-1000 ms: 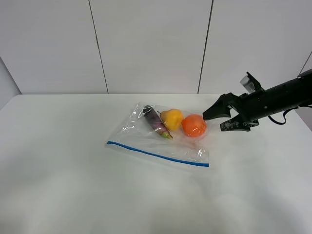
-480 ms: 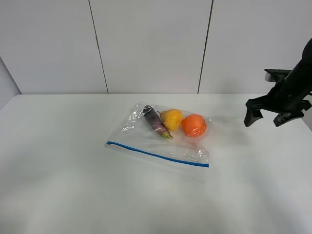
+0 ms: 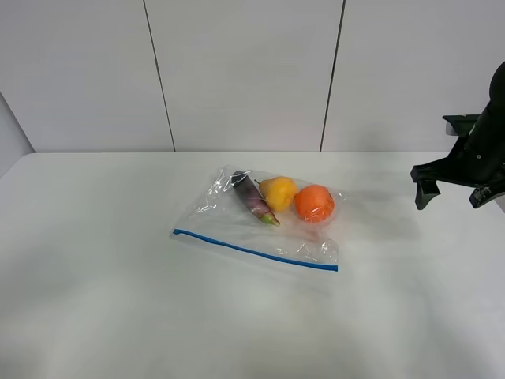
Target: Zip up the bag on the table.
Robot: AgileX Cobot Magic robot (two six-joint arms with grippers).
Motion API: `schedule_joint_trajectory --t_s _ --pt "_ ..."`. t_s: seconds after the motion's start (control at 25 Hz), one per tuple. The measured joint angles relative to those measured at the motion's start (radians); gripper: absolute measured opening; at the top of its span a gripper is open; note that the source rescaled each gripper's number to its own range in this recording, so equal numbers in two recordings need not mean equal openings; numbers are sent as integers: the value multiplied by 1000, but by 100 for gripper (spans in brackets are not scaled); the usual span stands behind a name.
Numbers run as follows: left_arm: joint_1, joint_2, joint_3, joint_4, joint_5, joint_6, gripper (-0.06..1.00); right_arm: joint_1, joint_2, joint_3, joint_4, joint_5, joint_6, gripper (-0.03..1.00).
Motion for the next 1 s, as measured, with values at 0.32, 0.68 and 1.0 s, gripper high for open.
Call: schedule_joint_trajectory --t_s 0.32,0.68,1.0 --pt "0 0 0 0 0 0 100 0 -97 0 0 6 0 100" --pt "0 0 0 0 0 0 100 0 -226 0 10 62 0 100" --pt "0 0 0 0 0 0 100 0 -497 0 40 115 -1 100"
